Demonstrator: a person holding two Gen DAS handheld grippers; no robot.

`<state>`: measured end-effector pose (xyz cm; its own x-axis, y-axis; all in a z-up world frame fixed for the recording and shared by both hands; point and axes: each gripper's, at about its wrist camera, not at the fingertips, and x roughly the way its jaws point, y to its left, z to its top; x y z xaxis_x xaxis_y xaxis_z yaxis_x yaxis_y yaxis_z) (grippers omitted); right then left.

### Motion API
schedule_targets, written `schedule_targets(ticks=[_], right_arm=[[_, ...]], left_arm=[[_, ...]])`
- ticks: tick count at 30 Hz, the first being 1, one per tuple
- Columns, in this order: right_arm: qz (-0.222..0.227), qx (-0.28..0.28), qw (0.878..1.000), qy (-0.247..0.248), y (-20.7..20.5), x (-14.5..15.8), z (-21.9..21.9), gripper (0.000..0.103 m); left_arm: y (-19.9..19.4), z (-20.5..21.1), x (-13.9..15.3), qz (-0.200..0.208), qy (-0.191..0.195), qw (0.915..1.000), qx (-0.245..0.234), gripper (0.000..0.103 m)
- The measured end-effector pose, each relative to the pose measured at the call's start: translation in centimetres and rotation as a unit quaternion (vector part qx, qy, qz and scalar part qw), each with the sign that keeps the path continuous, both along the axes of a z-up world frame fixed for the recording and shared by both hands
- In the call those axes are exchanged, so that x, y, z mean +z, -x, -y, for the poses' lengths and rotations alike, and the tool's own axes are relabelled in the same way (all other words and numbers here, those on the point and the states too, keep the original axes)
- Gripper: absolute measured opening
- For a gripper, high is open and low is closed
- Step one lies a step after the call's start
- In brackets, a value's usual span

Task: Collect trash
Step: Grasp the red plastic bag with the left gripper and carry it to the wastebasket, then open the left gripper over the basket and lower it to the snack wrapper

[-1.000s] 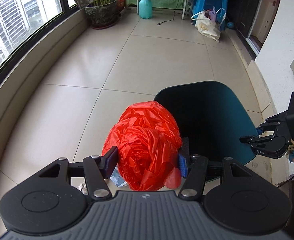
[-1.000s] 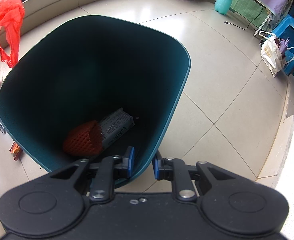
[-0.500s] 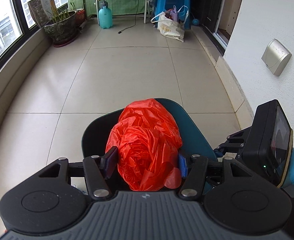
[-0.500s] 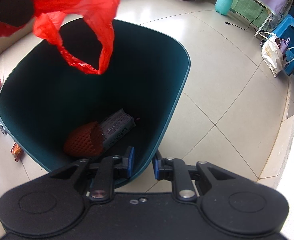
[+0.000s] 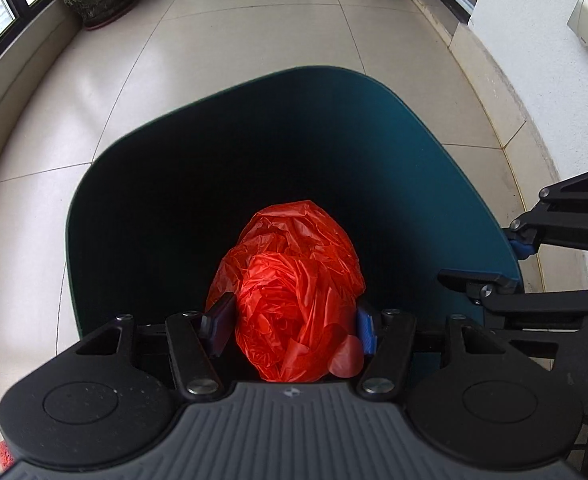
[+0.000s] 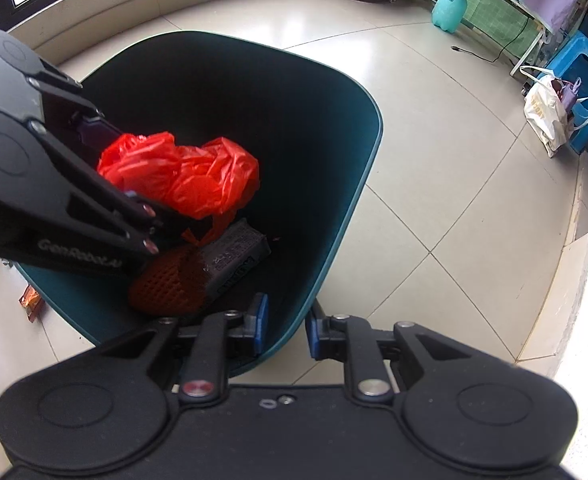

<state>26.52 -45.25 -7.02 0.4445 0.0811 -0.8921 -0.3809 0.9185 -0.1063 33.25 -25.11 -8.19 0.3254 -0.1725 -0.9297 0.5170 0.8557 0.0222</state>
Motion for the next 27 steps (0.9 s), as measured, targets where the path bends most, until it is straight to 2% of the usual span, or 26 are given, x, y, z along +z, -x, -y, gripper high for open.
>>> schedule_targets(ticks=[7, 11, 20, 27], right_arm=[[0.001, 0.001, 1.000, 0.000, 0.2, 0.1, -0.1, 0.019], [0.000, 0.001, 1.000, 0.000, 0.2, 0.1, -0.2, 0.019], [-0.002, -0.001, 1.000, -0.002, 0.1, 0.1, 0.0, 0.019], [-0.003, -0.003, 1.000, 0.000, 0.1, 0.0, 0.0, 0.019]], left_arm=[[-0.7, -0.4, -1.8, -0.034, 0.001, 0.9994, 0.011, 0.062], [-0.7, -0.7, -1.9, -0.036, 0.004, 0.9993, 0.012, 0.064], [0.5, -2.4, -0.1, -0.025, 0.035, 0.9989, 0.020, 0.067], [1.7, -4.2, 2.7, -0.005, 0.052, 0.9985, 0.014, 0.067]])
